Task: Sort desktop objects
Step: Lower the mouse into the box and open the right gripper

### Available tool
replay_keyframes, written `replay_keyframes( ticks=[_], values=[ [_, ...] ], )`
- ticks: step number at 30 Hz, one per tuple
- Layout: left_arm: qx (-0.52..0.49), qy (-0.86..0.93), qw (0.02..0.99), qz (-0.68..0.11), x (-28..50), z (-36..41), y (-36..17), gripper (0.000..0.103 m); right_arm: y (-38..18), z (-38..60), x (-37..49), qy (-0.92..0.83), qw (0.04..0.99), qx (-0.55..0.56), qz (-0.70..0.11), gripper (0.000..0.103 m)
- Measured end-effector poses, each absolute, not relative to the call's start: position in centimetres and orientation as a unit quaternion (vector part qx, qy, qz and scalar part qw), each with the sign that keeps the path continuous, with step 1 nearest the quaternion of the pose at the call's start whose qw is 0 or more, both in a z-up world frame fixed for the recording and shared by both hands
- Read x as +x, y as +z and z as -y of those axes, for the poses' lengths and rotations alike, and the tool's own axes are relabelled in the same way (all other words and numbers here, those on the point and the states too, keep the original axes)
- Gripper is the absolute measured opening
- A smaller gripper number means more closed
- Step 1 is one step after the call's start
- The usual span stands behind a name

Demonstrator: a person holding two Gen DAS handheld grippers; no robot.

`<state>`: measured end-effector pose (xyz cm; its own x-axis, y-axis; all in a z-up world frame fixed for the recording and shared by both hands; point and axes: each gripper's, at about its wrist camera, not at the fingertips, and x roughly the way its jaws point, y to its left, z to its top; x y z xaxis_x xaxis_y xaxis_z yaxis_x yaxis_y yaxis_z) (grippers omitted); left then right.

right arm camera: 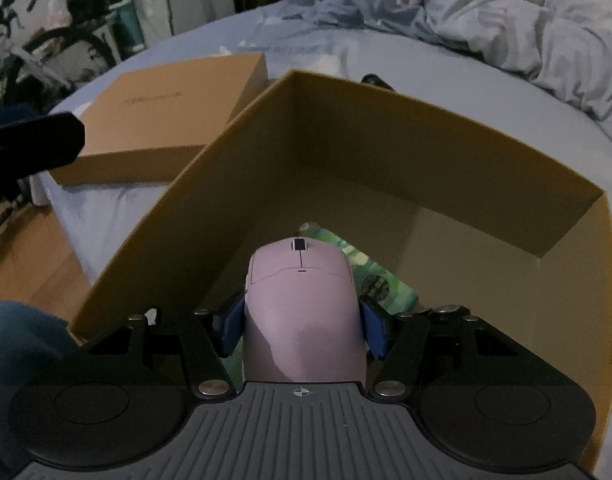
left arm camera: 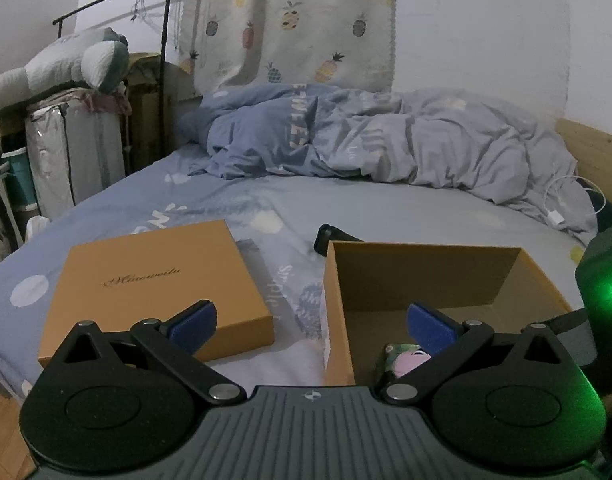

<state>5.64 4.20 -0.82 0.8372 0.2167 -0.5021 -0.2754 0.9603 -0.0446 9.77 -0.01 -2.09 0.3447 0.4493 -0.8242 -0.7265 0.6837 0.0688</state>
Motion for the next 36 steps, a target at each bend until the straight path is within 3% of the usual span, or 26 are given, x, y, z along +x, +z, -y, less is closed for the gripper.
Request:
replay_keyframes(
  ticks=[14,17,36],
  values=[
    [-0.060,0.123,0.956,-0.260,5.9,-4.5,-0.9,0.103,-1.1,1.5,9.2,0.369,0.813,-0.143,-0.427,0.065],
    [-0.059,0.121,0.956,-0.260,6.0,-4.5,-0.9,0.103,-0.6,2.4,8.9,0.368,0.818,-0.133,-0.422,0.081],
    [-0.046,0.111,0.957,-0.262,6.4,-3.8,-1.3,0.103,2.3,7.6,6.6,0.360,0.847,-0.075,-0.385,0.100]
  ],
)
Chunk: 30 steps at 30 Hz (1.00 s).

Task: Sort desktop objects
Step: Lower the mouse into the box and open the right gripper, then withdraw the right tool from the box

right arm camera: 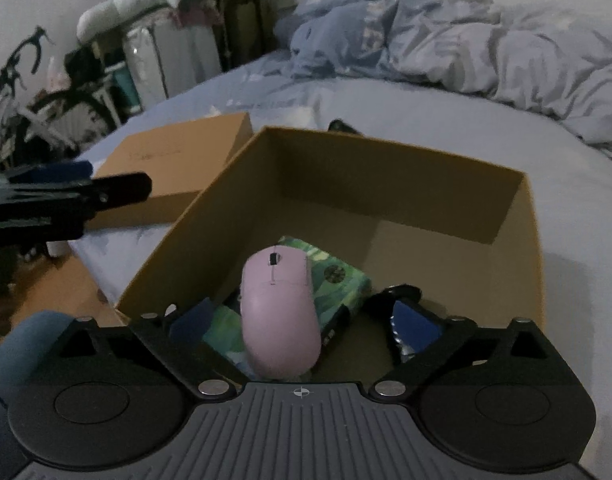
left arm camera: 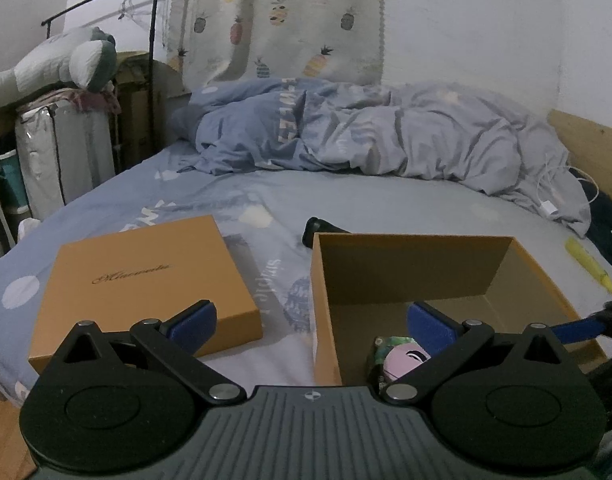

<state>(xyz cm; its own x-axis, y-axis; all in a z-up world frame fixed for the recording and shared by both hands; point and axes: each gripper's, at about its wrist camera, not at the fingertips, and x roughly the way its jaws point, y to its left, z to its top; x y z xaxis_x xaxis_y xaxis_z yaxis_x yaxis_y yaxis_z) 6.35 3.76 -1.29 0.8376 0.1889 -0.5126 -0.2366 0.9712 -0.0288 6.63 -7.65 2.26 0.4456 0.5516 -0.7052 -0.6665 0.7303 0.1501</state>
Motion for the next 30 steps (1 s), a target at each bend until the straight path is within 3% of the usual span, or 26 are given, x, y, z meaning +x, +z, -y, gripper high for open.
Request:
replay_keyframes(
  ticks=[30],
  values=[
    [-0.018,0.045,0.966,-0.254,6.5,-0.7,-1.9,0.103,1.4,17.0,4.2,0.231,0.918,-0.021,-0.320,0.103]
  ],
)
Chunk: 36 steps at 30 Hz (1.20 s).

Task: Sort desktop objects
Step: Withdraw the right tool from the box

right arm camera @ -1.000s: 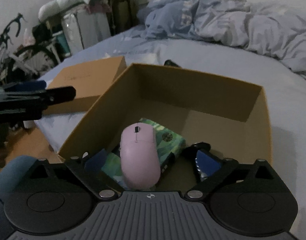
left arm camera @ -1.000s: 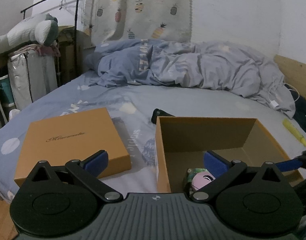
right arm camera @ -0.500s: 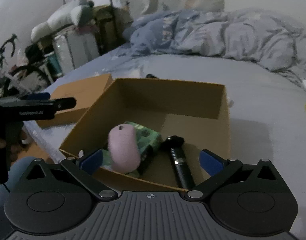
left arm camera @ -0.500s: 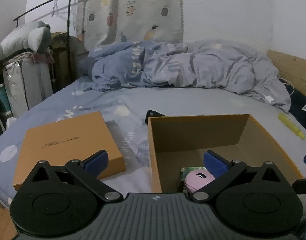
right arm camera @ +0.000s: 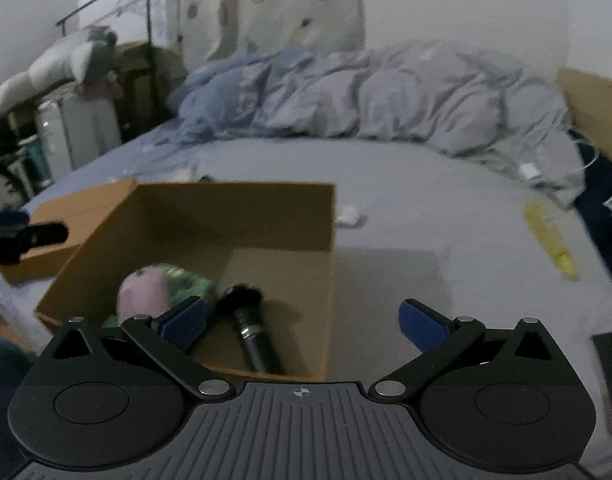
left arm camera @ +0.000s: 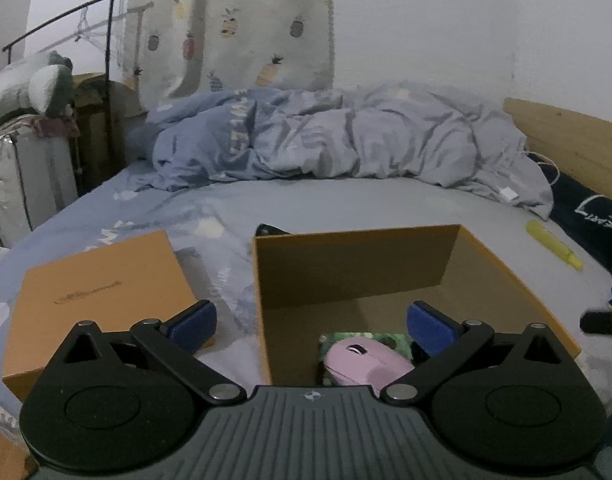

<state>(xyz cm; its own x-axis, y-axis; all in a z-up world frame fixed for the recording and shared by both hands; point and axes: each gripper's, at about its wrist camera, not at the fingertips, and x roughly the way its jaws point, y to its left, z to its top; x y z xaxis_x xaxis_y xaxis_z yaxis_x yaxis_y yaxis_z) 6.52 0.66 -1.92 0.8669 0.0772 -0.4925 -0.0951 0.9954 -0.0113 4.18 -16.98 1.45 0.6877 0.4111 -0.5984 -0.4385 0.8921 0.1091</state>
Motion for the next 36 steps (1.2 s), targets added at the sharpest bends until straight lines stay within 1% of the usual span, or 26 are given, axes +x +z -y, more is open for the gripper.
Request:
replay_keyframes(
  ticks=[9,21,36],
  values=[
    [-0.012,0.027,0.964,-0.263,6.5,-0.3,-2.5,0.103,0.5,19.1,3.9,0.181,0.936,-0.010,-0.301,0.103],
    [-0.024,0.005,0.965,-0.260,6.2,0.4,-2.8,0.103,0.4,18.1,3.1,0.201,0.935,-0.039,-0.291,0.103],
    [0.002,-0.020,0.964,-0.266,6.7,1.8,-3.9,0.103,-0.1,18.1,3.4,0.207,0.926,-0.043,-0.312,0.103]
  ],
)
